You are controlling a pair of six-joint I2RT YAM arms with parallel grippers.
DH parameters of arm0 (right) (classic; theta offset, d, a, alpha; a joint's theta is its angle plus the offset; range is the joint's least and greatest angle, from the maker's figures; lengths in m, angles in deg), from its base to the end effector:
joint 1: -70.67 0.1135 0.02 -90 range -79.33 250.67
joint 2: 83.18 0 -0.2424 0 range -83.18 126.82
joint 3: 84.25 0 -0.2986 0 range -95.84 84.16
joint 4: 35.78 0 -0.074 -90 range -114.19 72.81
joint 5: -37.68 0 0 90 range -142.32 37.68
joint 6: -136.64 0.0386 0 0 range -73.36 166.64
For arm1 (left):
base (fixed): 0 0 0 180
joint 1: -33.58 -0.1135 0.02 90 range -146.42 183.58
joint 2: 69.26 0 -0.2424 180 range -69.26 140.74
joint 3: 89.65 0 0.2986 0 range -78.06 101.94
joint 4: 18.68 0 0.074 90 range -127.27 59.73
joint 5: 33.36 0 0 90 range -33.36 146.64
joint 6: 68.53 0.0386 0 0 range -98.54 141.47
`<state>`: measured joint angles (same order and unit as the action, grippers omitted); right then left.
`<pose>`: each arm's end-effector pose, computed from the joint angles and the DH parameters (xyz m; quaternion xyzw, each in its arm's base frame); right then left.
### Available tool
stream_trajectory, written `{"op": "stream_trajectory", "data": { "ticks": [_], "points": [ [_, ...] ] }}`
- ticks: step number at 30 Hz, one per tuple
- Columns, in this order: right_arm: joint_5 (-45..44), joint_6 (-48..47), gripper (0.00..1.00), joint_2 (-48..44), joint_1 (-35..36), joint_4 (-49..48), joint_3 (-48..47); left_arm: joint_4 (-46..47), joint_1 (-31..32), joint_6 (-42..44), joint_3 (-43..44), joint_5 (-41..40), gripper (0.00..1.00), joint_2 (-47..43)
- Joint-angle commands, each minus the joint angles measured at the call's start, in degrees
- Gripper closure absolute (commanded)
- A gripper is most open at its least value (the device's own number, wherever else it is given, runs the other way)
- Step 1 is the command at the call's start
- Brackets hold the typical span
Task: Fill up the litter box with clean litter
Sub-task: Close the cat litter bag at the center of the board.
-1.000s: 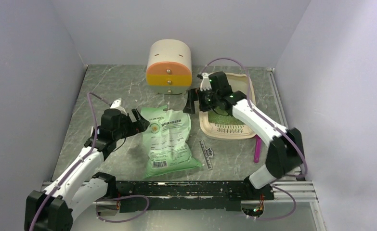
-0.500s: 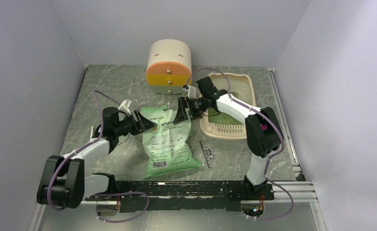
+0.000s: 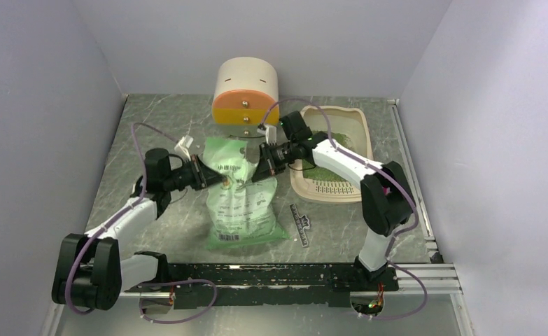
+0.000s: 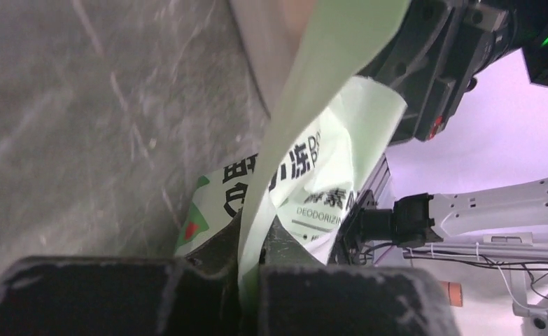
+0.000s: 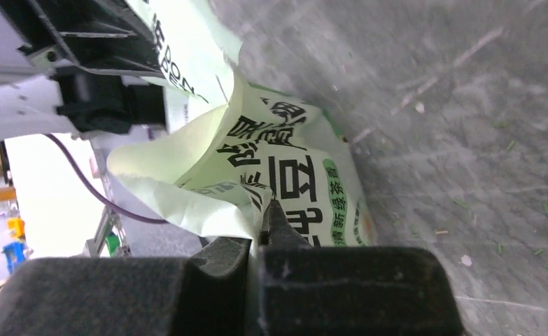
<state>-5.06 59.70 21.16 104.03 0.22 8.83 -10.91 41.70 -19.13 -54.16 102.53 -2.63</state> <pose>0.3391 0.2572 0.1785 -0.2771 0.8341 0.4631 0.1143 0.2654 -0.0659 0.1416 -0.0096 0.7987 -0.5054 0.3264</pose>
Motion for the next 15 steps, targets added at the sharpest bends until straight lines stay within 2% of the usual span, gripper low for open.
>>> {"op": "stream_trajectory", "data": {
  "ticks": [1, 3, 5, 7, 9, 12, 13, 15],
  "points": [
    [3.08, 8.11, 1.0, -9.62, -2.04, -15.34, -7.45, 1.9, -0.5, 2.46, 17.42, 3.2, 0.95, -1.89],
    [2.92, 8.65, 1.0, -11.99, -3.1, -16.15, -10.47, -4.51, -0.95, 6.35, 27.83, 4.07, 0.95, -1.16],
    [1.95, 4.39, 1.0, -14.95, -3.09, -14.63, -11.19, -10.88, -1.25, 11.0, 35.35, 5.0, 0.95, -0.97],
    [1.99, -0.39, 1.0, -18.15, -2.46, -12.18, -7.92, -16.82, -1.26, 14.74, 37.95, 5.6, 0.95, -2.04],
    [0.46, -3.47, 1.0, -21.71, -0.94, -11.78, -0.62, -16.72, -1.25, 15.05, 31.02, 5.31, 0.95, -6.07],
    [-8.84, -11.52, 1.0, -25.3, 7.95, -11.66, 11.53, -9.86, -1.26, 9.93, 9.56, 1.52, 0.95, -14.87],
    [-12.03, -12.41, 1.0, -25.8, 10.9, -13.21, 15.46, -7.17, -1.19, 7.36, 3.28, 0.73, 0.95, -17.6],
    [-12.65, -10.05, 1.0, -24.74, 12.1, -16.95, 19.58, 1.39, -0.97, 1.29, -6.15, -1.23, 0.95, -22.8]
  ]
}}
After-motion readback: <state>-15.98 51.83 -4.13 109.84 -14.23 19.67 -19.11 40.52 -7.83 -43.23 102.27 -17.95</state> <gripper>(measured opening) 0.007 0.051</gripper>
